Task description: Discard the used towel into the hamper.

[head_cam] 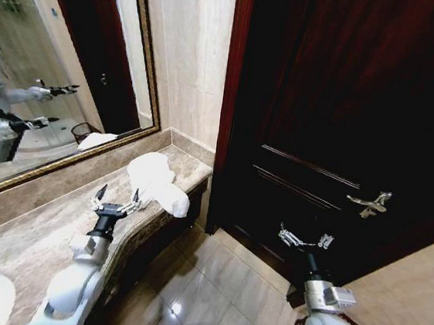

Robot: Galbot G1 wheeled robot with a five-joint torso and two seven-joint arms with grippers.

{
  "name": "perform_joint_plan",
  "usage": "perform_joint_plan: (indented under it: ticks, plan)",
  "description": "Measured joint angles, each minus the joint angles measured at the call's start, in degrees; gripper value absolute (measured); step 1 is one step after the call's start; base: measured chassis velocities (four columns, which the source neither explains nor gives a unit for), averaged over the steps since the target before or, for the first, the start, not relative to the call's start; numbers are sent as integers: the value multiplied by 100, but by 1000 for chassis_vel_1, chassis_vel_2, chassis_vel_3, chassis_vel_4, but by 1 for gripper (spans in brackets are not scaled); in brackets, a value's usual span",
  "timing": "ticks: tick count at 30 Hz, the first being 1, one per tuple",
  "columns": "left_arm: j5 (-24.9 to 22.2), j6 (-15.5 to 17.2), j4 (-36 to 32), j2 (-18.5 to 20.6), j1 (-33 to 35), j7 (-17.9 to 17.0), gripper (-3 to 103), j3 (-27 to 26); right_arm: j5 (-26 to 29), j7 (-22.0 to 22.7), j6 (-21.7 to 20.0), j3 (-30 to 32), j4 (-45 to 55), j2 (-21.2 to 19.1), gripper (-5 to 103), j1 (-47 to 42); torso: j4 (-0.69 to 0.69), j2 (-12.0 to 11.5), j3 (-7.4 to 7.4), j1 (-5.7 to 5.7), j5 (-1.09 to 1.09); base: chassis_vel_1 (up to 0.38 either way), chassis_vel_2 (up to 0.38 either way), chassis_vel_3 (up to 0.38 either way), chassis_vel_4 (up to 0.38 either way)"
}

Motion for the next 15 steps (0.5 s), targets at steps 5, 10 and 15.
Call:
perform_joint_plan:
  ticks: [5,10,15]
  plan:
    - [-604,740,47,477,-464,-511,100,198,-1,51,0,7,-101,-36,100,8,2,1,-1,-2,1,0,0,0,0]
    - [-1041,1381,130,683,-838,-1070,100,438,0,91,28,44,-203,-45,100,-6,1,1,0,-1,1,0,0,0,0]
    - [-1150,1548,474,947,-1158,-1197,100,743,0,164,71,17,-273,-3,100,-29,1,1,0,-1,1,0,0,0,0]
